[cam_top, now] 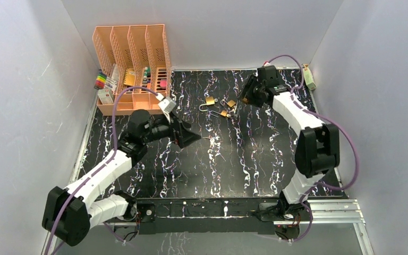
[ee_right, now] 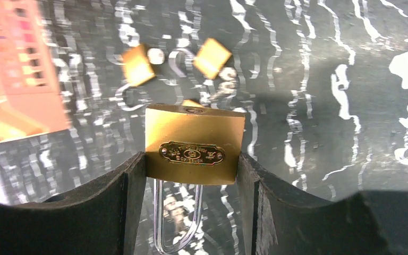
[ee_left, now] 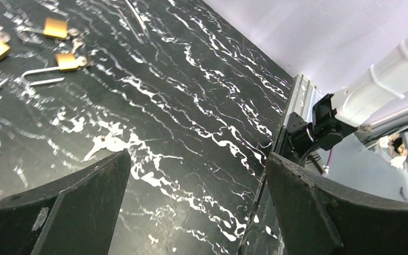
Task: Lock with the key
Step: Pick up the lock from the center of the board.
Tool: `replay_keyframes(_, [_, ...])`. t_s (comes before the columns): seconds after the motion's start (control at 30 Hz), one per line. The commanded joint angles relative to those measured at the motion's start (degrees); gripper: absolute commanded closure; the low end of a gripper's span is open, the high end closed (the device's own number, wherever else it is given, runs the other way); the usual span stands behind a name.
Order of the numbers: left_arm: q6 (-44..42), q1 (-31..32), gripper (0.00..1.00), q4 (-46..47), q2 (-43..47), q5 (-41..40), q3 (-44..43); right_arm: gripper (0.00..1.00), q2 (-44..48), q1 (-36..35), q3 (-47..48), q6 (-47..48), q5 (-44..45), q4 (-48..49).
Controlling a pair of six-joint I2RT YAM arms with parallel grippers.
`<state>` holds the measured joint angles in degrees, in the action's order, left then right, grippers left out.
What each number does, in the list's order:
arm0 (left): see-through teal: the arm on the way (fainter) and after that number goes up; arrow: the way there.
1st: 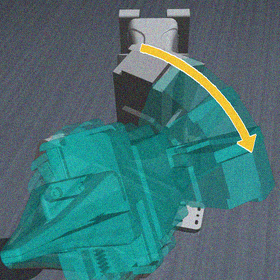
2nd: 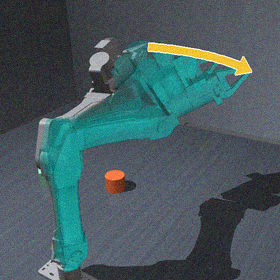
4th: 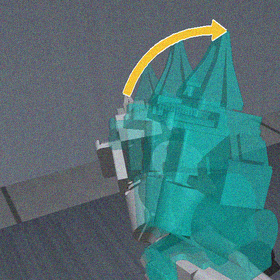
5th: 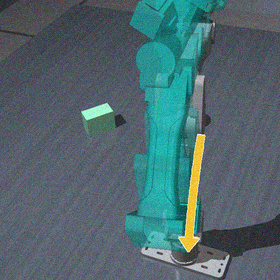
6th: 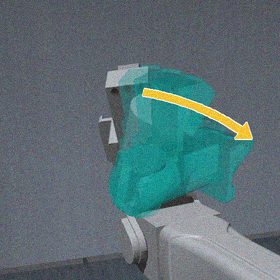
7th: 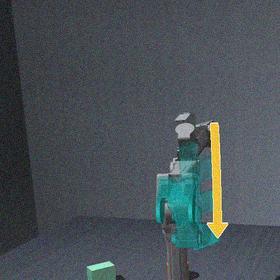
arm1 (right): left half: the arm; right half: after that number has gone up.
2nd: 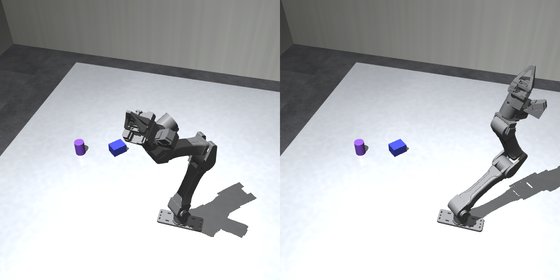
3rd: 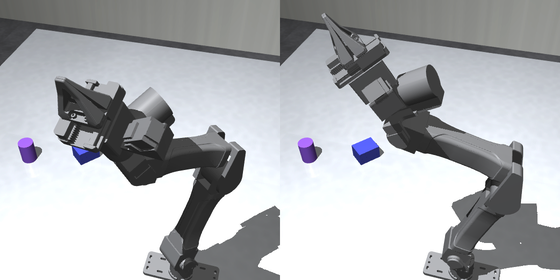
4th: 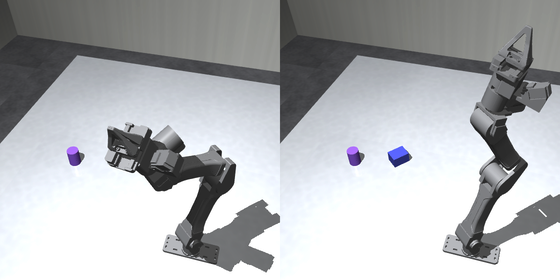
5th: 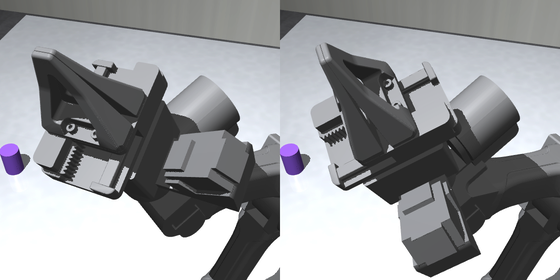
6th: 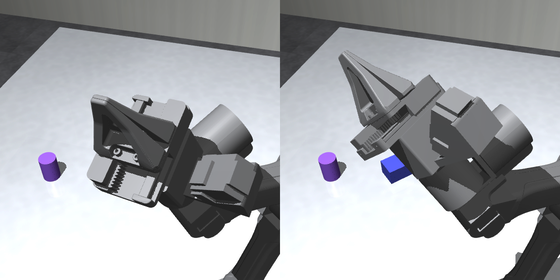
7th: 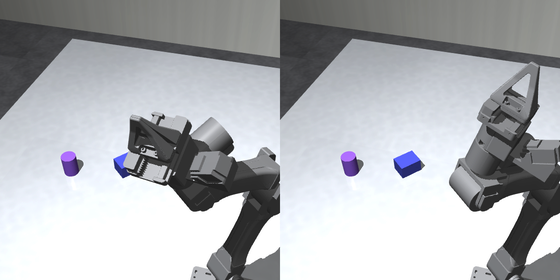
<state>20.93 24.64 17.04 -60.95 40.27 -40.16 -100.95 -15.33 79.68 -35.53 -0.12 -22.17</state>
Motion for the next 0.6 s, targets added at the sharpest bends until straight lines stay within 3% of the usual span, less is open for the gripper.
replay_keyframes(0.0, [-2.99,5.73,0.02,16.99,-1.77,-10.21,2.9,1.0,8.33,-2.92,1.78,-5.63,-4.87,3.92])
replay_keyframes(0.17, [-4.51,8.94,0.02,27.61,-6.48,-10.45,2.43,1.0,11.93,-7.47,2.88,-7.79,-5.2,3.3])
replay_keyframes(0.33, [-9.94,12.78,0.07,28.39,-11.06,-11.48,-1.87,1.0,13.31,-10.49,4.38,-9.98,-7.24,3.36])
replay_keyframes(0.57, [-16.97,14.89,0.12,29.23,-10.42,-16.26,-2.11,1.0,15.08,-12.35,7.48,-10.53,-8.43,2.77])
